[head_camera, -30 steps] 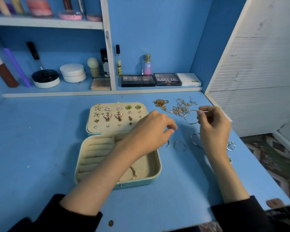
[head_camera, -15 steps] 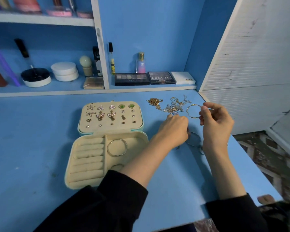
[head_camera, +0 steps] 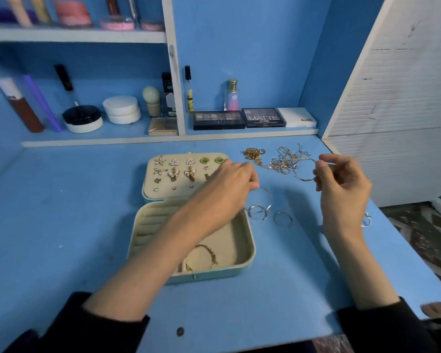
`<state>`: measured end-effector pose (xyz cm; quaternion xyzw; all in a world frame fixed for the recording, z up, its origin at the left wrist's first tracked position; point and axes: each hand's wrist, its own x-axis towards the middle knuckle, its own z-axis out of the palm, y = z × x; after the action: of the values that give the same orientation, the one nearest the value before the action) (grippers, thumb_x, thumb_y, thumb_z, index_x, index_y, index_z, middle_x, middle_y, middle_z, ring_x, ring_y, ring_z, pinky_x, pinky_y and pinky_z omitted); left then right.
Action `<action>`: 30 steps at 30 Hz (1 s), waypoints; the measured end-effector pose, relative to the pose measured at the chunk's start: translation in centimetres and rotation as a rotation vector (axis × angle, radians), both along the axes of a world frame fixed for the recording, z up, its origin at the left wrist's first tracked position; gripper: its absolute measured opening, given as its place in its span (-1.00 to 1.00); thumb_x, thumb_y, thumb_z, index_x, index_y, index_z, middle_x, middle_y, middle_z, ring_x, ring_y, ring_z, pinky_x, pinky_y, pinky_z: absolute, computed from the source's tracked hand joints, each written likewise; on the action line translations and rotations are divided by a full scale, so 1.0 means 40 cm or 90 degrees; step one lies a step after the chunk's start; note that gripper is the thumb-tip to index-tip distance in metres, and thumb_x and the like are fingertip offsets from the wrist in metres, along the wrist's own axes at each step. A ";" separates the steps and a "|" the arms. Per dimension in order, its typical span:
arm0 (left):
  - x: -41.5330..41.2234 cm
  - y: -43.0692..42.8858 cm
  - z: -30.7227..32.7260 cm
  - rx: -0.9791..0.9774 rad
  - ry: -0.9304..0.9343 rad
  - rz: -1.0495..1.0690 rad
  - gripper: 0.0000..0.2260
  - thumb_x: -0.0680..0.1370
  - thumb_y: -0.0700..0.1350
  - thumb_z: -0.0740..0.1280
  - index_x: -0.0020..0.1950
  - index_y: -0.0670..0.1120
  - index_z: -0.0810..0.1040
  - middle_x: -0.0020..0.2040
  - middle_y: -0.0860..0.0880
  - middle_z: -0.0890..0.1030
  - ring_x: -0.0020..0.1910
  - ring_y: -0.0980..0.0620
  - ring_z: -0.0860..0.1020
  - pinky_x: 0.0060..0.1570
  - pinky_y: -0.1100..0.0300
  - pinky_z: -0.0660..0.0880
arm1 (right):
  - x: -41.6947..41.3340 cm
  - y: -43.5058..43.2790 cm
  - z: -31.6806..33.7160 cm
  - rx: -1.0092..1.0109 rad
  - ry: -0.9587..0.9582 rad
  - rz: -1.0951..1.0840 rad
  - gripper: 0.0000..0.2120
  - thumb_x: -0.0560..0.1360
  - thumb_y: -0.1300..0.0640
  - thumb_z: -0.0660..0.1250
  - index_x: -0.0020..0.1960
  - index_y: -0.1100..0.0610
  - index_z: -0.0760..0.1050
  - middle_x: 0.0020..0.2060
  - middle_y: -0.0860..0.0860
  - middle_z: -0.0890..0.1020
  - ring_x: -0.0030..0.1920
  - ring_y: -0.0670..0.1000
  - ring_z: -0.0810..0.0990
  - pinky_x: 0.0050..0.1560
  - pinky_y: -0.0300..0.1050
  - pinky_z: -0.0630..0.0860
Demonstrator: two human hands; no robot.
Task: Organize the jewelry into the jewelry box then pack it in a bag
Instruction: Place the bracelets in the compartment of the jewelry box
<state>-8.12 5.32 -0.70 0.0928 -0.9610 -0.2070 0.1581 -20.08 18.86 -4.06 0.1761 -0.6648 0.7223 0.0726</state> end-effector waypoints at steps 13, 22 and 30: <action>0.169 -0.073 -0.063 -0.272 0.090 0.125 -0.88 0.39 -0.13 0.50 -0.25 -0.08 0.58 -0.16 -0.02 0.54 -0.11 -0.07 0.48 -0.11 0.18 0.25 | 0.200 -0.025 0.031 0.180 0.068 0.337 -0.80 0.43 0.29 0.42 -0.12 0.01 0.53 -0.39 0.01 0.62 -0.34 0.12 0.48 -0.27 -0.13 0.35; 0.176 -0.071 -0.062 -0.347 0.075 0.110 -0.82 0.29 -0.20 0.59 -0.21 -0.12 0.63 -0.14 -0.04 0.54 -0.06 -0.02 0.37 -0.10 0.07 0.51 | 0.273 -0.058 0.018 0.359 0.149 0.370 -0.69 0.40 0.29 0.43 -0.24 -0.11 0.45 -0.42 -0.10 0.62 -0.41 -0.14 0.45 -0.33 -0.31 0.34; 0.176 -0.069 -0.059 -0.419 0.059 0.103 -0.75 0.24 -0.22 0.60 -0.16 -0.14 0.61 -0.13 -0.07 0.54 -0.05 -0.05 0.37 -0.09 0.04 0.51 | 0.286 -0.077 -0.023 0.451 0.359 0.267 -0.85 0.28 0.14 0.40 -0.17 -0.03 0.52 -0.43 -0.20 0.54 -0.23 -0.16 0.41 -0.14 0.02 0.46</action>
<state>-1.09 2.55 -3.06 0.1029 -0.9576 0.1232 0.2392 -8.65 15.77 -4.96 0.5081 -0.7741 0.3757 0.0386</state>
